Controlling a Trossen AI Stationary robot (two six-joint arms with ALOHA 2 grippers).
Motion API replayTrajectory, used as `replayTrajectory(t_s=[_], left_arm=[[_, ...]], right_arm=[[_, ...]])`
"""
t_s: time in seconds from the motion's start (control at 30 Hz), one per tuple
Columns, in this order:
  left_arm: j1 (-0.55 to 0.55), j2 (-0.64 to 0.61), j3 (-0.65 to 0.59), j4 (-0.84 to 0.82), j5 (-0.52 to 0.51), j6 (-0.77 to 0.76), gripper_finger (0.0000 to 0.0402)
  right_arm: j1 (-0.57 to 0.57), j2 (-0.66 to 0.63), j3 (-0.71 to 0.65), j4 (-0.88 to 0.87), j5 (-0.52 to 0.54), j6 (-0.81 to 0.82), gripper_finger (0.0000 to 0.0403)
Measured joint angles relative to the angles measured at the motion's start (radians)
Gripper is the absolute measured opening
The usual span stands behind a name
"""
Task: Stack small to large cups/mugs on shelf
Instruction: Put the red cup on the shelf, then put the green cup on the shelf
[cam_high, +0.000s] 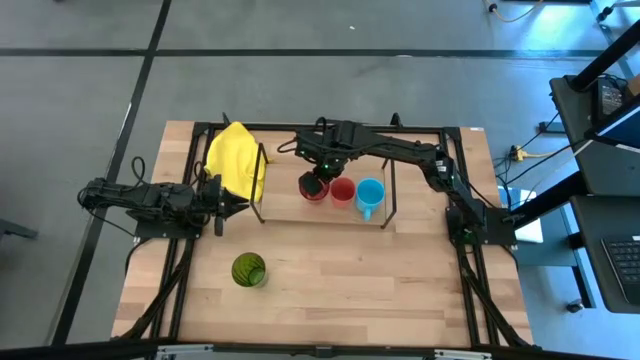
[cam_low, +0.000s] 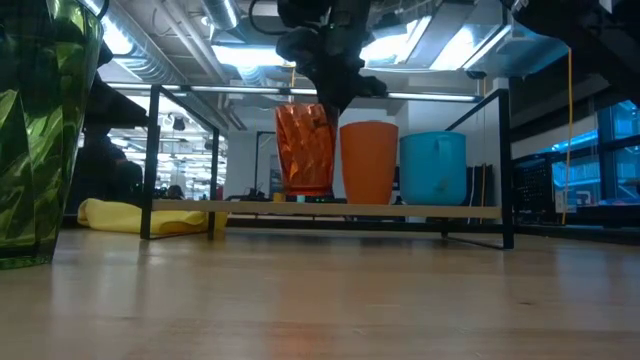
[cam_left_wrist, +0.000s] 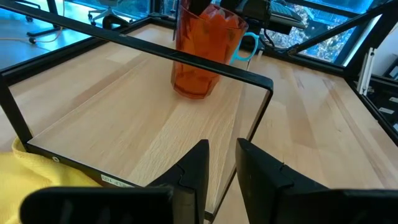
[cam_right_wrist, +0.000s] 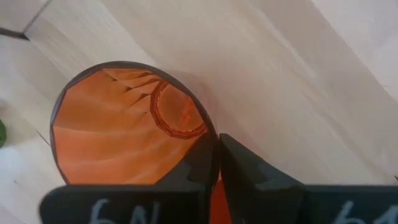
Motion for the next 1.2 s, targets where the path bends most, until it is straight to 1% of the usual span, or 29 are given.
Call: replayTrajectory(t_s=[0.43,0.53,0.73,0.83,1.2], left_arm=[[0.000,0.000,0.000,0.000,0.000,0.000,0.0075],[0.000,0.000,0.000,0.000,0.000,0.000,0.0075],[0.000,0.000,0.000,0.000,0.000,0.000,0.0075],[0.000,0.000,0.000,0.000,0.000,0.000,0.0075],[0.000,0.000,0.000,0.000,0.000,0.000,0.0075]], right_arm=[[0.002,0.000,0.000,0.002,-0.015,0.000,0.0032],[0.002,0.000,0.000,0.000,-0.026,0.004,0.0047],[0.007,0.000,0.000,-0.001,-0.038,0.005,0.0098],[0.007,0.000,0.000,-0.003,-0.038,0.004,0.0115],[0.007,0.000,0.000,-0.004,-0.044,-0.025,0.0119]])
